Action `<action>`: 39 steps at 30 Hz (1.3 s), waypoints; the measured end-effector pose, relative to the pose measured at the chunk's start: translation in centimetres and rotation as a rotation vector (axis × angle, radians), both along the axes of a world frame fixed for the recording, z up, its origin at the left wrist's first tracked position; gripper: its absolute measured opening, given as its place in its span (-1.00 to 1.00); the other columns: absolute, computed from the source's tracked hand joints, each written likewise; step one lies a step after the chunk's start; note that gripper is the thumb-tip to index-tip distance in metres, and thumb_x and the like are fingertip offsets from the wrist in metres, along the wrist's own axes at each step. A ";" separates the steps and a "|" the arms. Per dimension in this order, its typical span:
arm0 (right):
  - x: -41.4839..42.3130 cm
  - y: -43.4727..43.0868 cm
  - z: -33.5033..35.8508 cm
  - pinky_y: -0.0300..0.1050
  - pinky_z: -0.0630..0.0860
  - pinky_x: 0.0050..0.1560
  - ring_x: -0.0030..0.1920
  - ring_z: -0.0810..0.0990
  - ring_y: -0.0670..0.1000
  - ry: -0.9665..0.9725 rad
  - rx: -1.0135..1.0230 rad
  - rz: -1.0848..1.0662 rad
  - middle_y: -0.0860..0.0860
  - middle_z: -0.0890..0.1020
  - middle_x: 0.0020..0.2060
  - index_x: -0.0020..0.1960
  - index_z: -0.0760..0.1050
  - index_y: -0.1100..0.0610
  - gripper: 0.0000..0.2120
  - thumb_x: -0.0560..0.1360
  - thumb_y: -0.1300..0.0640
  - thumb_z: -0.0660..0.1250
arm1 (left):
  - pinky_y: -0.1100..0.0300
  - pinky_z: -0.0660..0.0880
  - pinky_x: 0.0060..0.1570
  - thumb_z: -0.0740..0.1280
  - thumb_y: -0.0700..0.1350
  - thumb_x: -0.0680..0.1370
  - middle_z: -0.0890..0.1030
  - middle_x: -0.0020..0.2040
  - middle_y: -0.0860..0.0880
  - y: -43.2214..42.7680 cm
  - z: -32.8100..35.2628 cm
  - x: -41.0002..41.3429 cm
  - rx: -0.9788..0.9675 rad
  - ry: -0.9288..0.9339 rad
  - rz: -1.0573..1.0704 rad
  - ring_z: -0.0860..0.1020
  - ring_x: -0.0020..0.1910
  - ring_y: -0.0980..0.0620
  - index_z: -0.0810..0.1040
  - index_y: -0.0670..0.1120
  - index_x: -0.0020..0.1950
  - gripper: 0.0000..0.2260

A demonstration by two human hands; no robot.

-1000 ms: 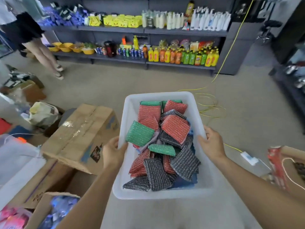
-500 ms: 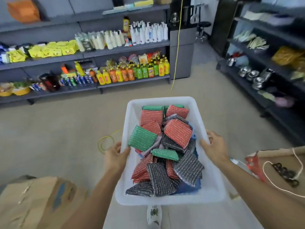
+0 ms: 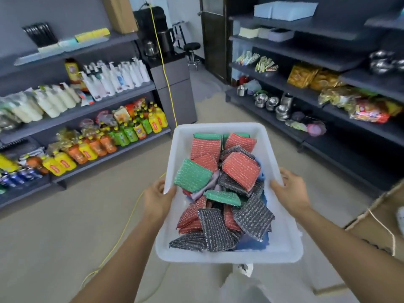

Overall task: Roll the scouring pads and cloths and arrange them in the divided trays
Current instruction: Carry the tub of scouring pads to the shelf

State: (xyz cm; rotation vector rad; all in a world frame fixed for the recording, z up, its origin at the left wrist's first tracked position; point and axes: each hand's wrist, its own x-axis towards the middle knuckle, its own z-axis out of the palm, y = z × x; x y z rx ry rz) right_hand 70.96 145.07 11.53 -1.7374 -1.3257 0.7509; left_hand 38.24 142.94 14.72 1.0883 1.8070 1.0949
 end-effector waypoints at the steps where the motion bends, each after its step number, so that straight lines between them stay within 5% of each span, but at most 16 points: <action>1: 0.4 2.0 0.0 0.04 0.62 0.00 -0.06 0.66 0.03 0.004 -0.006 -0.025 -0.01 0.69 -0.03 0.19 0.57 0.10 -0.70 0.45 0.19 0.37 | 0.13 0.59 -0.24 0.40 -0.23 0.54 0.68 -0.01 -0.10 2.8 0.0 0.5 0.004 -0.013 -0.008 0.60 -0.27 -0.03 0.57 -0.14 0.17 -0.79; 6: 4.0 13.5 0.3 0.08 0.60 0.05 -0.01 0.66 0.05 0.043 -0.008 -0.124 -0.01 0.68 -0.03 0.16 0.56 0.11 -0.71 0.44 0.22 0.37 | 0.25 0.56 -0.40 0.38 -0.26 0.56 0.64 0.00 -0.11 17.2 0.4 4.6 0.020 -0.028 -0.081 0.60 -0.29 -0.02 0.51 -0.09 0.13 -0.82; 10: 7.3 23.0 2.3 0.02 0.60 0.02 -0.06 0.65 0.03 0.024 -0.003 -0.187 -0.05 0.67 -0.07 0.17 0.56 0.05 -0.71 0.46 0.21 0.35 | 0.40 0.42 -0.57 0.37 -0.29 0.55 0.62 -0.05 -0.08 28.8 1.7 8.4 0.051 -0.019 -0.124 0.53 -0.50 0.20 0.55 -0.20 0.19 -0.78; 16: 12.1 34.4 5.2 0.01 0.61 -0.11 -0.18 0.64 0.05 -0.013 0.009 -0.295 -0.01 0.66 -0.14 0.16 0.55 0.13 -0.73 0.46 0.22 0.36 | 0.43 0.43 -0.47 0.37 -0.30 0.55 0.65 -0.02 -0.09 43.1 3.8 13.6 0.097 0.024 -0.212 0.51 -0.34 0.14 0.57 -0.23 0.20 -0.77; 20: 15.7 42.2 6.0 0.13 0.62 -0.10 -0.17 0.64 0.12 -0.030 -0.007 -0.381 0.05 0.66 -0.12 0.15 0.55 0.07 -0.73 0.45 0.19 0.37 | 0.32 0.45 -0.17 0.39 -0.30 0.52 0.66 0.09 -0.14 53.6 3.9 17.5 0.099 0.010 -0.288 0.57 -0.11 0.04 0.56 -0.25 0.25 -0.71; 23: 18.6 48.0 6.5 0.16 0.62 -0.15 -0.20 0.64 0.13 -0.041 -0.012 -0.449 0.04 0.66 -0.16 0.02 0.53 0.02 -0.84 0.46 0.18 0.36 | 0.26 0.45 -0.20 0.40 -0.31 0.51 0.67 0.00 -0.06 61.8 4.5 20.8 0.098 0.010 -0.387 0.57 -0.15 0.04 0.59 -0.21 0.17 -0.76; 26: 21.7 54.3 7.6 0.10 0.63 -0.19 -0.20 0.66 0.08 -0.053 0.017 -0.497 -0.02 0.68 -0.14 0.08 0.55 -0.04 -0.75 0.44 0.19 0.36 | 0.36 0.43 -0.26 0.37 -0.37 0.51 0.64 -0.06 -0.05 70.3 6.3 24.4 0.134 -0.008 -0.515 0.57 -0.13 0.04 0.57 -0.14 0.11 -0.77; 32: 27.6 65.9 12.5 -0.09 0.53 -0.25 -0.25 0.60 0.05 -0.090 0.088 -0.646 0.01 0.63 -0.15 0.16 0.57 0.13 -0.72 0.45 0.27 0.36 | 0.20 0.42 0.05 0.38 -0.39 0.50 0.62 0.06 -0.04 86.3 11.7 32.2 0.201 -0.029 -0.681 0.56 0.01 0.01 0.57 -0.19 0.16 -0.73; 39: 36.8 77.5 18.3 0.02 0.61 -0.16 -0.21 0.63 0.13 -0.201 0.094 -0.718 0.10 0.67 -0.19 -0.02 0.62 0.13 -0.83 0.41 0.25 0.35 | 0.30 0.42 -0.20 0.42 -0.32 0.48 0.67 -0.09 -0.01 100.7 14.8 42.4 0.265 -0.068 -0.776 0.59 -0.08 0.01 0.61 -0.07 0.00 -0.82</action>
